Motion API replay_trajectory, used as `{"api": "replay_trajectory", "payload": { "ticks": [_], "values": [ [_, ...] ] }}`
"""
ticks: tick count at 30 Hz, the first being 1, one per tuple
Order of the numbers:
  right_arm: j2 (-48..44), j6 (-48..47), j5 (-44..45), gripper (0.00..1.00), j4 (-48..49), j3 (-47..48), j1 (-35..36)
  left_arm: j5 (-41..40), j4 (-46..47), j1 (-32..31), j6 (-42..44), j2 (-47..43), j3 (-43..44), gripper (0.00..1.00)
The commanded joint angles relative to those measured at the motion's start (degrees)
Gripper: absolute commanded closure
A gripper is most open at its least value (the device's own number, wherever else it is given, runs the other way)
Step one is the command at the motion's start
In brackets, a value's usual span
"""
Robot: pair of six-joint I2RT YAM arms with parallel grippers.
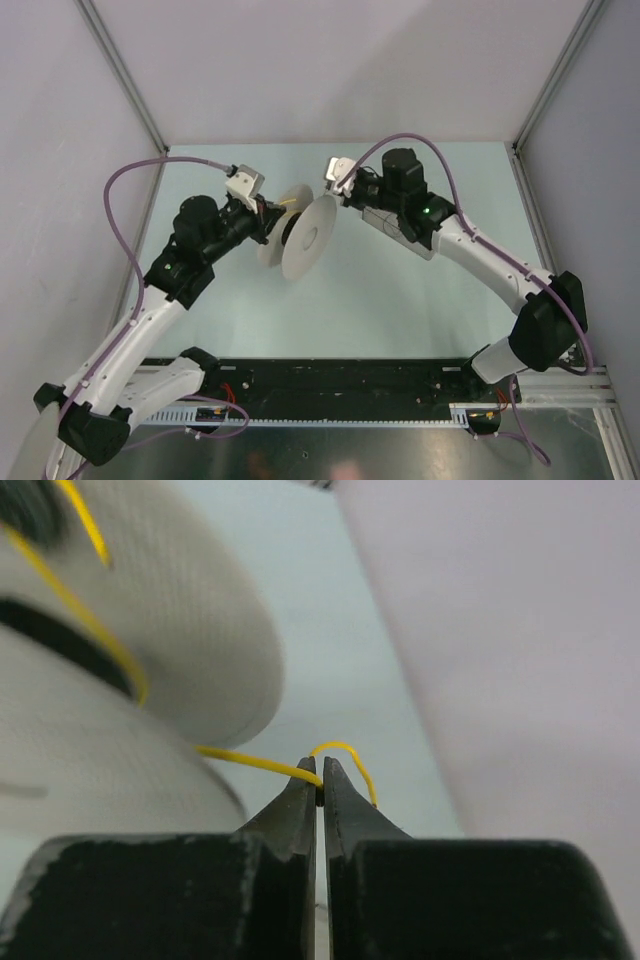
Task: Wrap the cables
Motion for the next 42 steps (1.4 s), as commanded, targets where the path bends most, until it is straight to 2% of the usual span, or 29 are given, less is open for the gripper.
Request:
{"api": "replay_trajectory", "payload": {
  "ticks": [1, 10, 14, 18, 22, 25, 30, 35, 42],
  "values": [
    [-0.4, 3.7, -8.1, 1.00, -2.6, 4.9, -9.8, 14.9, -7.0, -0.3, 11.9, -3.8, 1.3, 1.00],
    [-1.7, 2.2, -14.9, 1.00, -12.5, 4.3, -12.3, 20.0, -7.7, -0.3, 25.2, -7.3, 0.4, 1.00],
    [-3.5, 3.2, -13.0, 1.00, -10.5, 2.5, -11.9, 21.4, -7.6, -0.3, 32.2, -9.2, -1.2, 1.00],
    [-5.7, 4.3, -10.2, 1.00, -6.8, 0.8, -11.0, 19.5, -8.8, -0.4, 38.3, -8.7, -1.8, 1.00],
    [-6.1, 0.5, -10.1, 1.00, -13.8, 0.5, -9.2, 17.1, -9.2, -0.4, 39.2, -7.3, -1.0, 1.00],
    [-6.0, -2.1, -5.1, 1.00, -18.4, -0.4, -6.7, 11.6, -8.7, -0.7, 39.8, -6.2, -0.2, 1.00],
    [-7.3, -1.0, 1.5, 1.00, -17.9, -2.5, -4.3, 3.4, -6.6, -0.8, 44.7, -5.1, -0.7, 1.00],
    [-6.7, -0.5, 0.0, 0.98, -21.1, -3.0, -3.8, 11.3, -5.9, -0.2, 48.8, -8.0, -2.0, 1.00],
    [-6.7, 0.0, -8.2, 0.89, -24.0, -4.8, -8.4, 18.9, -6.4, 0.3, 47.2, -9.4, -0.4, 1.00]
  ]
}}
